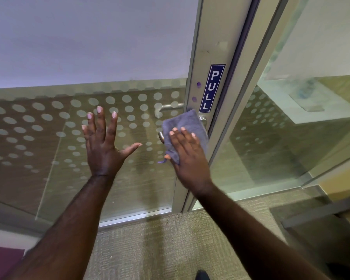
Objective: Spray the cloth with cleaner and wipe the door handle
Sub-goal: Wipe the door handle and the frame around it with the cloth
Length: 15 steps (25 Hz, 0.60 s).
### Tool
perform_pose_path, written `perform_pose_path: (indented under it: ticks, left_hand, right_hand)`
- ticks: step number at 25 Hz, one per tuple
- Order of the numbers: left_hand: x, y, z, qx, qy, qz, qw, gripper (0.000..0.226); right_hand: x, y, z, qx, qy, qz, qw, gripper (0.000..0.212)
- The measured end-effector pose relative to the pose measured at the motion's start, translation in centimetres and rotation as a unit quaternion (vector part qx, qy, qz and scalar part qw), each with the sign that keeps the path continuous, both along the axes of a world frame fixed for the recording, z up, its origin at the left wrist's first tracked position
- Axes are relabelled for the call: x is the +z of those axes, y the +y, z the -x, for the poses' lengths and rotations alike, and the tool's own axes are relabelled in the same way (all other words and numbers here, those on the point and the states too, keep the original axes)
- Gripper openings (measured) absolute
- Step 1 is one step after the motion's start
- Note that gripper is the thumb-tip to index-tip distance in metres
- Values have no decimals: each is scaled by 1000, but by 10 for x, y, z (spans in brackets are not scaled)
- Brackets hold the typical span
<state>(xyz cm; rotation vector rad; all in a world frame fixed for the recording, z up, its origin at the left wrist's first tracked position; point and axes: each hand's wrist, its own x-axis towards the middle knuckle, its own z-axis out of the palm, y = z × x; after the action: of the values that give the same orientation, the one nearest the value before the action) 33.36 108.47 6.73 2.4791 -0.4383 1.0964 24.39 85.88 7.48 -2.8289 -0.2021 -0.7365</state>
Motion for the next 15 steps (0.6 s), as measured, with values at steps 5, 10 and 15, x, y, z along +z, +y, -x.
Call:
perform_pose_path:
  ticks: [5, 10, 15]
  left_hand:
    - [1, 1, 0, 1, -5, -6, 1000, 100]
    - [0, 2, 0, 2, -8, -4, 1000, 101]
    - [2, 5, 1, -7, 0, -11, 1000, 105]
  right_hand:
    - [7, 49, -11, -34, -4, 32, 999, 65]
    - [0, 40, -10, -24, -18, 100, 995, 78]
    - [0, -2, -6, -33, -16, 82, 996, 78]
